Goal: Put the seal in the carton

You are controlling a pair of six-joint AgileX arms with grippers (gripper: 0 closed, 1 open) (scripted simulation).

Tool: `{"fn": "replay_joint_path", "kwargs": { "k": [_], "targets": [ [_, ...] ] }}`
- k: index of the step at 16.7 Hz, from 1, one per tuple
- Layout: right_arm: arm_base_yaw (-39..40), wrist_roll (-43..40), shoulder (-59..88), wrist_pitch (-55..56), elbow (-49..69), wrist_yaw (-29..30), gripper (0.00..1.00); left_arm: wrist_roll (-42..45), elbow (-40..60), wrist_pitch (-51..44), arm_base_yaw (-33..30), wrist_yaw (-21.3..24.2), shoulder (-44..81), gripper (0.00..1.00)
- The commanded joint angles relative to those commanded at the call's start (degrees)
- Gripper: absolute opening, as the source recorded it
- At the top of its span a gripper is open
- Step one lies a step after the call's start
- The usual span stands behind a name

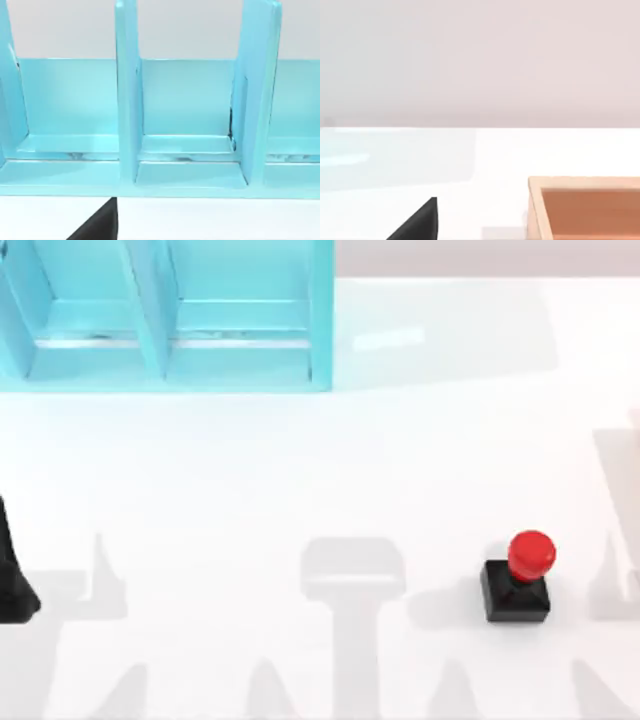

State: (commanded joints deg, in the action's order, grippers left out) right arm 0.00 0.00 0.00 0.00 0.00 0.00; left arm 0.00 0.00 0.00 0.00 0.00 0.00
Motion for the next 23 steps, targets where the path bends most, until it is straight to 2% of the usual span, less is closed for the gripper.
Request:
{"fn": "replay_joint_path", "kwargs": {
  "k": [4, 8, 17, 23],
  "targets": [
    [0.75, 0.69, 1.82, -1.7, 1.81, -0.08, 1.0, 0.0, 0.0, 0.0, 0.0, 0.0, 0.0, 1.0],
    [4.42, 4.38, 12.75, -10.91, 12.5, -0.19, 1.0, 0.0, 0.0, 0.0, 0.0, 0.0, 0.0, 1.0],
    [17.15, 17.61, 63.35, -46.38, 51.73, -0.02, 1.0, 0.0, 0.0, 0.0, 0.0, 0.0, 0.0, 1.0],
    [24.45, 25.22, 89.81, -66.03, 74.23, -0.03, 1.0, 0.0, 0.0, 0.0, 0.0, 0.0, 0.0, 1.0]
  ]
}}
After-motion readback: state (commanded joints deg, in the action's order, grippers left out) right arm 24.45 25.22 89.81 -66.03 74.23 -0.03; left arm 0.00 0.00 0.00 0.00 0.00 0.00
